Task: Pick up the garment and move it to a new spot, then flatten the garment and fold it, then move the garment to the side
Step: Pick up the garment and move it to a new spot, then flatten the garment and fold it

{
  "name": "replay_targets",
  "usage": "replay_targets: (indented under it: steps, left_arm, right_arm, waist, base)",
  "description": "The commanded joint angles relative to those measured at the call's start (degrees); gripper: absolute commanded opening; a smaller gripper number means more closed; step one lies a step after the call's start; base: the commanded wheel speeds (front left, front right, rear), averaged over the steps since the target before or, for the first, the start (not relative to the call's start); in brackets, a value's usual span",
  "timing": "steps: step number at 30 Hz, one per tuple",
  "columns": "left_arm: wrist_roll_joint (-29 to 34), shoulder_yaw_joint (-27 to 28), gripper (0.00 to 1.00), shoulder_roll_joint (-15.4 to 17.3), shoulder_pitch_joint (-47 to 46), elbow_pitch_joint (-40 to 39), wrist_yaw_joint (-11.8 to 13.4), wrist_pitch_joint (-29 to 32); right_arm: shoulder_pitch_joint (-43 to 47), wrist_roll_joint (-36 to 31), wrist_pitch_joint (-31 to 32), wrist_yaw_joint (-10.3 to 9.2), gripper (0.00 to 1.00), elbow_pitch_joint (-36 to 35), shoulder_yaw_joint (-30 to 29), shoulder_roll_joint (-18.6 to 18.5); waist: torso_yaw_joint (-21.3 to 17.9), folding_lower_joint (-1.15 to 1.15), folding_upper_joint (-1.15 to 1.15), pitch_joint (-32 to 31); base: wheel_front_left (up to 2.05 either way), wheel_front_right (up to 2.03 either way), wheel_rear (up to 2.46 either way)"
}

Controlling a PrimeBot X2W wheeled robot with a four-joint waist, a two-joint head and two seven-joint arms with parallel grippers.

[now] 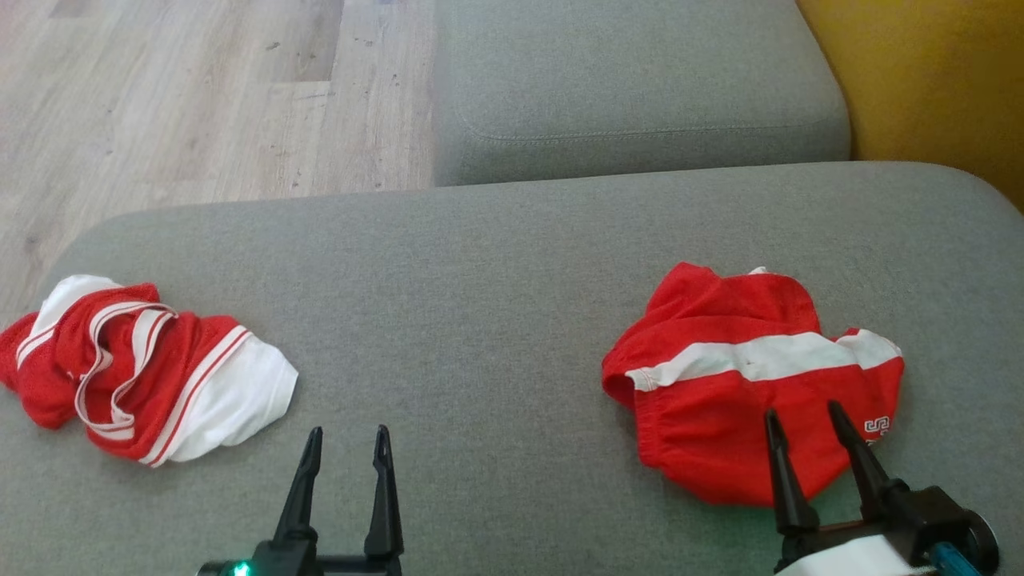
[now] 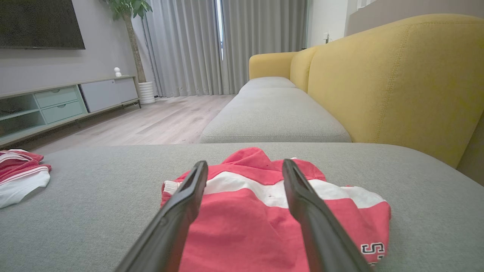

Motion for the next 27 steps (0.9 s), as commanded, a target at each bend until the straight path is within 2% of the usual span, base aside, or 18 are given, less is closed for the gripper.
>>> replay_targets:
  steps: [1,7,18,23,27]
  left_arm:
    - [-0.02,1.62,1.0,-0.5,-1.19,-1.98,0.15,-0.54]
    - [0.78,0.49,1.0,-0.51,-2.11,-2.06,-0.23,-0.54]
    - [-4.29,-6.42,1.0,-0.51,-7.81,1.88,-3.13,-0.54]
    - [-10.69,-10.97,1.0,-0.51,-11.78,4.49,-5.75,-0.55]
    - [-21.92,-16.84,1.0,-0.51,-16.49,8.53,-8.33,-0.24]
  right_arm:
    - [-1.69,-0.21,-0.15,0.37,1.0,-1.93,1.44,-0.33]
    - [-2.15,-0.35,-0.15,0.37,1.0,-2.42,2.06,-0.33]
    - [-3.57,-0.16,-0.15,0.37,1.0,-3.32,3.67,-0.33]
    - [-4.55,-0.58,-0.15,0.37,1.0,-3.76,3.78,-0.33]
    - [-5.49,-0.54,-0.15,0.37,1.0,-4.36,3.93,-0.33]
  waist:
    - [-0.1,0.0,0.0,0.05]
    - [-1.29,0.0,0.0,1.07]
    - [-6.03,0.0,0.0,3.91]
    - [-8.4,0.0,0.0,5.15]
    - [-10.17,0.0,0.0,6.87]
  base:
    - [0.0,0.0,0.0]
    - [0.0,0.0,0.0]
    - [0.0,0.0,0.0]
    - [0.0,0.0,0.0]
    - [0.0,0.0,0.0]
